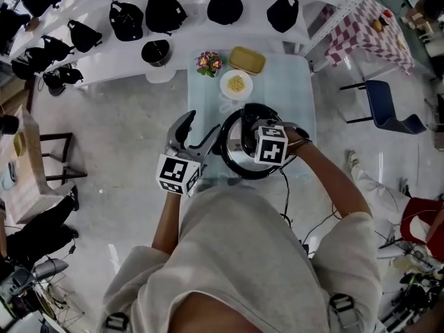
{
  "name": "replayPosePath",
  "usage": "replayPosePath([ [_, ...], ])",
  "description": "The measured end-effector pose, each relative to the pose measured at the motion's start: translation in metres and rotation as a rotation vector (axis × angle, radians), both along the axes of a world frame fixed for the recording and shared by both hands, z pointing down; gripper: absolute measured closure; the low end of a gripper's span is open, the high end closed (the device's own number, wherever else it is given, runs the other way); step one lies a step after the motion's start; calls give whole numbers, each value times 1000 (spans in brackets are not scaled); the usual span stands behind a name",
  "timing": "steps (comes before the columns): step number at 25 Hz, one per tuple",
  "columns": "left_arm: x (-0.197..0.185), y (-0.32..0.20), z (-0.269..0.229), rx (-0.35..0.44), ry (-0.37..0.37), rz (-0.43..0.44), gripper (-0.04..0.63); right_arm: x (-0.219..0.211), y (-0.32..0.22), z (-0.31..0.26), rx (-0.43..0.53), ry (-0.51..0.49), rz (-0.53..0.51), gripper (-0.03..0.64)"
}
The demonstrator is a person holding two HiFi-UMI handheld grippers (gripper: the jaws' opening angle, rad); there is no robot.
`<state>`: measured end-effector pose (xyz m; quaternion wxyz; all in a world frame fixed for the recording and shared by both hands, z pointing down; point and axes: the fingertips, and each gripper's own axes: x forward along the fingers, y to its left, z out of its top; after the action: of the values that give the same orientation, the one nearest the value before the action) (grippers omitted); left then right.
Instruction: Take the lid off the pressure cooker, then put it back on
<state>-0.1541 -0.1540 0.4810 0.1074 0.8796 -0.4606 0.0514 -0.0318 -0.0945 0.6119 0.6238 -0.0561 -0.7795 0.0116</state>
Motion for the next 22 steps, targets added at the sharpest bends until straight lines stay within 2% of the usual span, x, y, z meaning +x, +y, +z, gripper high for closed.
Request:
replayPosePath([
  [9,8,1,-3,12,0,9,295,0,-1,-2,4,-56,47,341],
  [10,9,1,-4,12,-1,11,295,0,0,-4,-1,-66,57,318],
  [13,9,-1,-7,19,-2,15,295,1,1,-17,-13,-103,97,310],
  [17,9,-1,-6,20,-9,12,295,3,-3,-29,18,-144,135,310],
  [20,10,0,-4,14,-14,14,295,3,-6,-38,22,-207,201,310],
  [22,10,-1,-5,16,-20,14,295,3,-12,-46,21,-278,281,310],
])
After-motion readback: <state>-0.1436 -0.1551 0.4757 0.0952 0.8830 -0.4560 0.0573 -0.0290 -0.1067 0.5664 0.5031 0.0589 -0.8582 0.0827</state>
